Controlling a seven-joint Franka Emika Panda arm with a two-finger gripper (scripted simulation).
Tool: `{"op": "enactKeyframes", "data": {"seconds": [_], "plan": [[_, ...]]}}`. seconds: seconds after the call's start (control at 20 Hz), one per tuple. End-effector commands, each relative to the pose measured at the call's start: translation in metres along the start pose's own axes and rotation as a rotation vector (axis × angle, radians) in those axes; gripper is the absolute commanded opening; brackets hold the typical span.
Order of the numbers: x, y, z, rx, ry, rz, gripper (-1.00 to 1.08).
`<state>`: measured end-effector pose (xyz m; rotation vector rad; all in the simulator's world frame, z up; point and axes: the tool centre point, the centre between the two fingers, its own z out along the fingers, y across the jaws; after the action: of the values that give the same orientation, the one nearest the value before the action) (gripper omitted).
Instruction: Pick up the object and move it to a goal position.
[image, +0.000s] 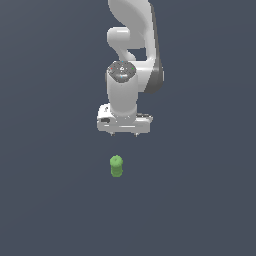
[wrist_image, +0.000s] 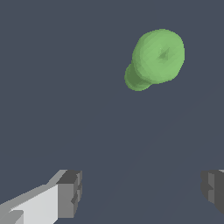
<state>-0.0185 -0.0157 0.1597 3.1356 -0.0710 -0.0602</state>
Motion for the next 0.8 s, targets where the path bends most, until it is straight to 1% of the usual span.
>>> {"op": "enactKeyframes", "data": {"seconds": [0.0, 0.15, 0.5, 0.75], "plan": [[0.000, 0.000, 0.000, 0.000, 0.000, 0.000, 1.00], [0.002, -0.004, -0.003, 0.001, 0.005, -0.007, 1.00], [0.008, -0.032, -0.019, 0.006, 0.037, -0.054, 1.00], [0.008, -0.031, -0.019, 0.006, 0.036, -0.052, 1.00]]}}
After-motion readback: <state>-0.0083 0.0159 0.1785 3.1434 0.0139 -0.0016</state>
